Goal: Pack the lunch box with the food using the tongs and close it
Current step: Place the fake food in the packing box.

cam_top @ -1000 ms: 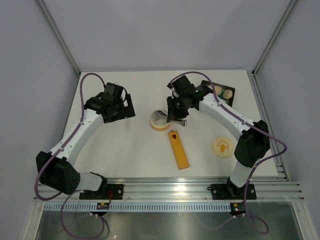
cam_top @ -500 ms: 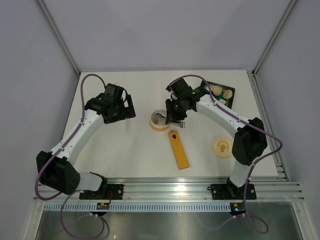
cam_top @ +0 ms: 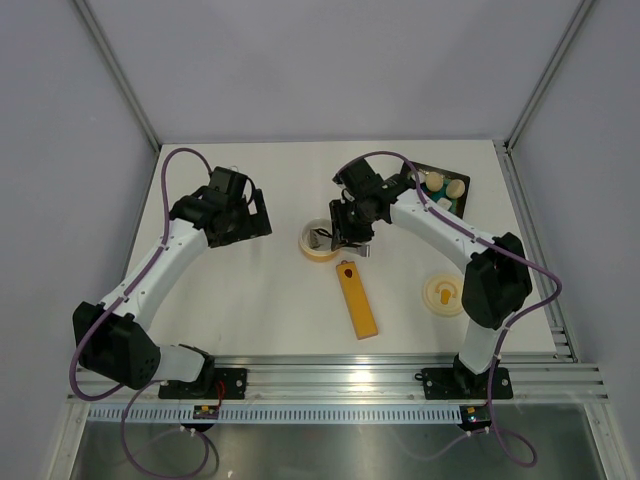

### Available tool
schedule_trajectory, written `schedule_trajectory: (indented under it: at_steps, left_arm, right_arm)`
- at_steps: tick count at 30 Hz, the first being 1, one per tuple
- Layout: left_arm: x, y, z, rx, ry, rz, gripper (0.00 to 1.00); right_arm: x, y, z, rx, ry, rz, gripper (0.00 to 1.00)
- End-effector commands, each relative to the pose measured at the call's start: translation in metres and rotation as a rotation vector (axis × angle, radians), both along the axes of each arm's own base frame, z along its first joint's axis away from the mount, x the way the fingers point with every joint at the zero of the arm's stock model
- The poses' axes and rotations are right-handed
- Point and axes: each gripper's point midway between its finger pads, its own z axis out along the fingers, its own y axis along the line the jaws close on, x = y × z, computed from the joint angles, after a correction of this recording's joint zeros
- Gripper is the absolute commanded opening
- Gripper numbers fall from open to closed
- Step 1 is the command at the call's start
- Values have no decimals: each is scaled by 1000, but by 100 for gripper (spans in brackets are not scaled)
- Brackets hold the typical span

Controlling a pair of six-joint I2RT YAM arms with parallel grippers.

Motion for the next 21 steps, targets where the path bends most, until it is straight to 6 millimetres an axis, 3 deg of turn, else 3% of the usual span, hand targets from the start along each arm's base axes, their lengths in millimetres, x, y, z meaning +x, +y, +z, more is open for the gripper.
schedule_trajectory:
  at_steps: [1,13,21]
  left_arm:
    - [5,-5,3,-27,-28,-10,99]
    - [3,-6,-1,-35,-18,-14,99]
    - [4,-8,-3,-36,-11,-20,99]
  right_arm:
    - [8,-3,32,13,-90,-29,45]
    - [9,-14,49,-11,-138,-55,55]
    - [10,-17,64,6,-177,-77,51]
